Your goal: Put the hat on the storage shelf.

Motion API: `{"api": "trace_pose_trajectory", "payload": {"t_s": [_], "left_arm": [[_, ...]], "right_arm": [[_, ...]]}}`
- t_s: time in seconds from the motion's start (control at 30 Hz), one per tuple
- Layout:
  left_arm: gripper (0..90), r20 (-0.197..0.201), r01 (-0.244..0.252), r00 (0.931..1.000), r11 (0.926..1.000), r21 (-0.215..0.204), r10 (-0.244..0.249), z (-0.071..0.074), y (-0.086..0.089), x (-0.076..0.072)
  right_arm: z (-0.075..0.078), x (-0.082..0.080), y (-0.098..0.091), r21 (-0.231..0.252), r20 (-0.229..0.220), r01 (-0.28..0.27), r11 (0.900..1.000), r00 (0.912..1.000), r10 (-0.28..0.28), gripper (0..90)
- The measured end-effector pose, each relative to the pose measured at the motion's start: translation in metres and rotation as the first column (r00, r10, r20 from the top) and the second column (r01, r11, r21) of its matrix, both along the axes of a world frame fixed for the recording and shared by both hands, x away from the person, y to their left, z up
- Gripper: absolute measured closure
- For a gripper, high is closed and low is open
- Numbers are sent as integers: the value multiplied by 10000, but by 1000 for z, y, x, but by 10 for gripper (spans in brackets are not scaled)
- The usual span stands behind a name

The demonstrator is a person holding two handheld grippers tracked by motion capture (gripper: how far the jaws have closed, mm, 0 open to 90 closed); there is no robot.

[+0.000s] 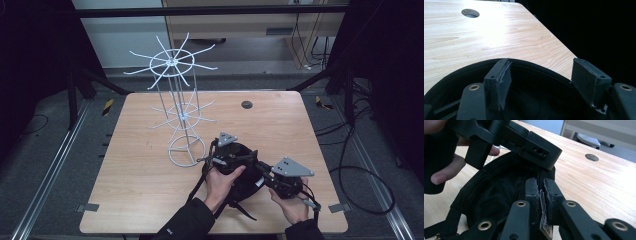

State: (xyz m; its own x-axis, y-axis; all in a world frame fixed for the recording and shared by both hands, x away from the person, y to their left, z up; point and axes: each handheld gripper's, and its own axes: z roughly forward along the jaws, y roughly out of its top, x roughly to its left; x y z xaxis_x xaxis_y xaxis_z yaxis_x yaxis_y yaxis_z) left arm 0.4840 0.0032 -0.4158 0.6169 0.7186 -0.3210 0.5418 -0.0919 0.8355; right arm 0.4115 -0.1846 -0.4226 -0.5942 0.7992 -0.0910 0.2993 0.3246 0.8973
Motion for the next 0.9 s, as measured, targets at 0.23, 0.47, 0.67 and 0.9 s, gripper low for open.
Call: {"api": "trace_pose_trajectory", "payload": {"t_s": [0.23, 0.47, 0.67, 0.9], "left_arm": [[353, -117, -203, 9997, 9990, 386, 208, -4, -5, 0], [542, -201, -20, 9998, 9974, 714, 34, -9, -10, -1], [639, -623, 234, 9979, 9968, 766, -186, -17, -18, 1], [768, -826, 283, 9964, 9930, 1146, -189, -28, -15, 6]], "right_arm": [[-2, 1, 2, 67, -225, -147, 9999, 9996, 148, 823], [-6, 4, 7, 107, -566, -299, 9995, 9979, 305, 806], [-10, 6, 8, 32, -1049, -418, 9991, 9936, 419, 728], [-2, 1, -6, 511, -1303, -835, 9952, 9874, 895, 623]]}}
